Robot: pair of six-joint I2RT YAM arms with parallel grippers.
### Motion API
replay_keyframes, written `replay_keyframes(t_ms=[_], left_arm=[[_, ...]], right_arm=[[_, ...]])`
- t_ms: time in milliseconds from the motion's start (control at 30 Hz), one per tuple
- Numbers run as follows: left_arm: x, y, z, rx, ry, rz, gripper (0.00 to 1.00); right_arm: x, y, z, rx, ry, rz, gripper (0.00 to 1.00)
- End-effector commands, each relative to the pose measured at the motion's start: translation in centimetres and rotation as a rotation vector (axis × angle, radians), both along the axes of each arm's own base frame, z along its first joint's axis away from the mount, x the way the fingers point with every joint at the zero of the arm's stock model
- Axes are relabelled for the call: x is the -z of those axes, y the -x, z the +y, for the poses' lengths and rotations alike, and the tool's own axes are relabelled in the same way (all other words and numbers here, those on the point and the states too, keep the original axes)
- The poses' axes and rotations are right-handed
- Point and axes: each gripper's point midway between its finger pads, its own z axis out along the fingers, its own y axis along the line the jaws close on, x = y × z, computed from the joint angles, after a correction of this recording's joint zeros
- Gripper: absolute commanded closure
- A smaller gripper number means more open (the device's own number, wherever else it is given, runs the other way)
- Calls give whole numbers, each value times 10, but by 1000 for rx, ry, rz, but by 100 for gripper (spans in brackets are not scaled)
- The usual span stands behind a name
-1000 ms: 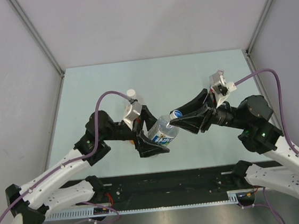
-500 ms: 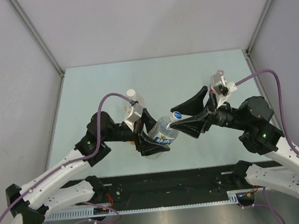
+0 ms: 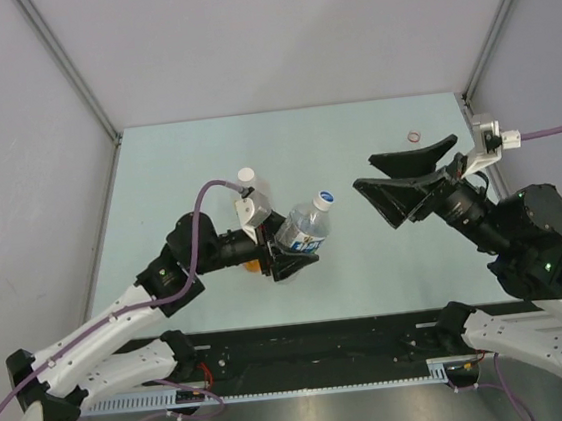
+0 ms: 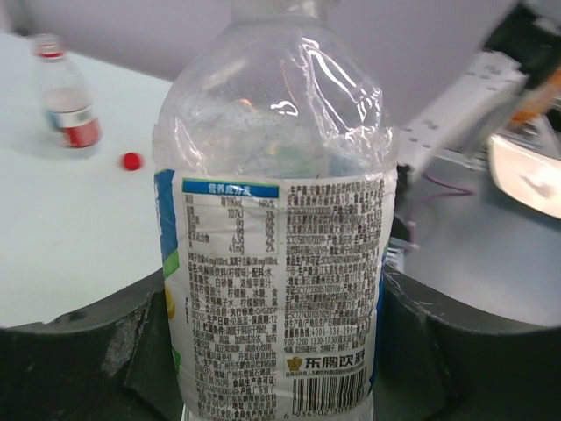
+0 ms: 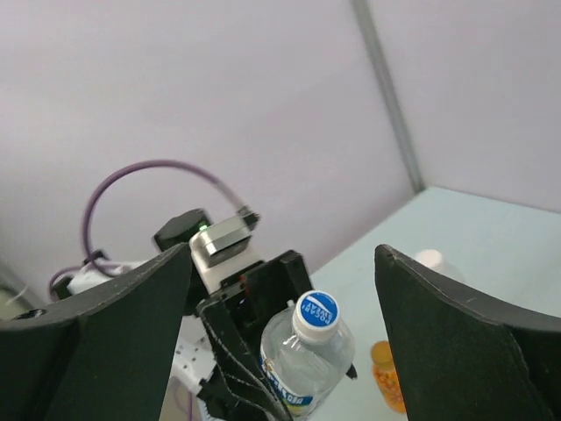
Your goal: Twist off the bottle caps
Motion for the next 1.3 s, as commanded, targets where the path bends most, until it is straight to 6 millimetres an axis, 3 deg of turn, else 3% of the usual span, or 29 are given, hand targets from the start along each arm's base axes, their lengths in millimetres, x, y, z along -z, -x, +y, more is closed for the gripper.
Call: replay_keyframes(t_ms=[0, 33, 167, 433, 733, 1267], left_arm=[[-16, -42, 11, -311, -14, -156, 100], [-16, -58, 19, -433, -29, -177, 100], [-11, -66, 22, -616, -100, -298, 100], [-7, -87, 34, -839, -167, -363, 100], [-3, -88, 26, -852, -200, -372, 100], [0, -79, 23, -809, -208, -372, 100]], right_arm=[[28, -47, -16, 242, 30, 225, 13], [36, -50, -15, 249, 37, 271, 13], [52, -65, -18, 331, 49, 365, 16], [66, -69, -8, 361, 69, 433, 18], [67, -66, 11, 329, 80, 426, 21], [74, -80, 42, 311, 105, 411, 29]])
